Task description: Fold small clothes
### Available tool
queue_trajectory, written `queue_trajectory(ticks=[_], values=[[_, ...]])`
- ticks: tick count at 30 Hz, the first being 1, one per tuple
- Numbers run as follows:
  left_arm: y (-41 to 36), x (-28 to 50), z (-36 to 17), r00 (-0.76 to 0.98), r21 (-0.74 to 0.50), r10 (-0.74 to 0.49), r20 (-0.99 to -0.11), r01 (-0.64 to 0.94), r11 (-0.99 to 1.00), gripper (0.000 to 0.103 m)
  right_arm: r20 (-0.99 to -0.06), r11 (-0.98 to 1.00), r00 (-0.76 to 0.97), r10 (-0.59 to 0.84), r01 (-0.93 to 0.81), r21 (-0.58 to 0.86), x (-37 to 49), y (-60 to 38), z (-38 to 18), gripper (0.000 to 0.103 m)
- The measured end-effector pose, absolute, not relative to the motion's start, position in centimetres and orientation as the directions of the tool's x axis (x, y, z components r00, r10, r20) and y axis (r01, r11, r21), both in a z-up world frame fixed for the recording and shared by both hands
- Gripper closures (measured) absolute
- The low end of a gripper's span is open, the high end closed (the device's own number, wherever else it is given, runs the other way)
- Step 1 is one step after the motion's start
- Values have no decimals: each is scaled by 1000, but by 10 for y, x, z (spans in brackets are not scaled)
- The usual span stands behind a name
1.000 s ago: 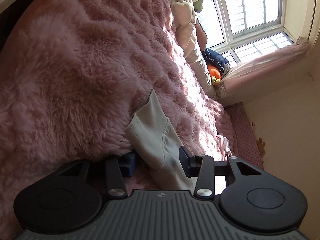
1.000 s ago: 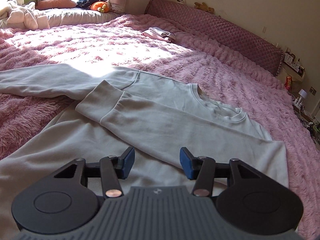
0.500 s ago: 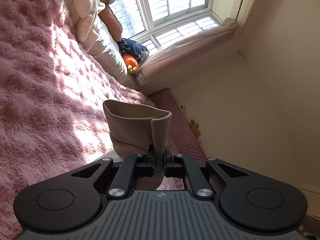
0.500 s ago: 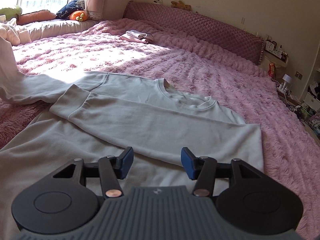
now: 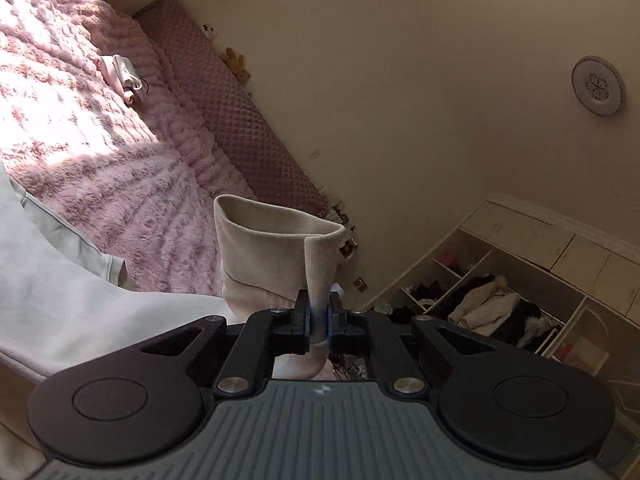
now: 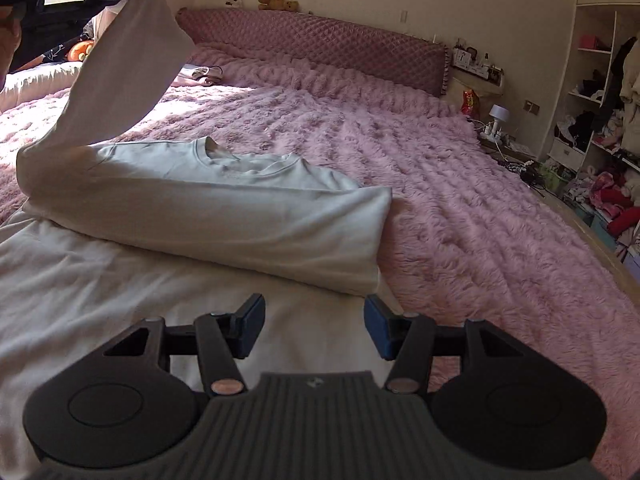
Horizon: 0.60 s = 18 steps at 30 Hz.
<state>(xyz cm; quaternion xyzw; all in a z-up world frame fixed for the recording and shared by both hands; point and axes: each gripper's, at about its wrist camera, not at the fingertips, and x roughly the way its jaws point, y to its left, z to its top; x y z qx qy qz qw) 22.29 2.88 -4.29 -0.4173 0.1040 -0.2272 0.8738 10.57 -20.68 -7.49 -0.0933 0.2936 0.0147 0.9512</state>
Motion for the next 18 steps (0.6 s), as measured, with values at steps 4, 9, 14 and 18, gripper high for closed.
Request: queue_trajectory(ticks=[4,9,14,18], values=[[-31,240,-87,814,-723,-560,-151,296,624,96,-575,988,816,-58,-36,-150,98,-237,-78,52],[-89,253,-129,688,-638,-611,-392,275,719,82,-590,990,802,-93,14,-137,91,-264,-84,49],[-86,222,-103,658,-610,-669,-346,384,693,72,-598,996,796,-89,65,-62,90,-281,-82,49],[-34,192,-66,720,-520,-627,-298,428,739,48,-607,990,795,-19,98,98,105,-290,-77,49]])
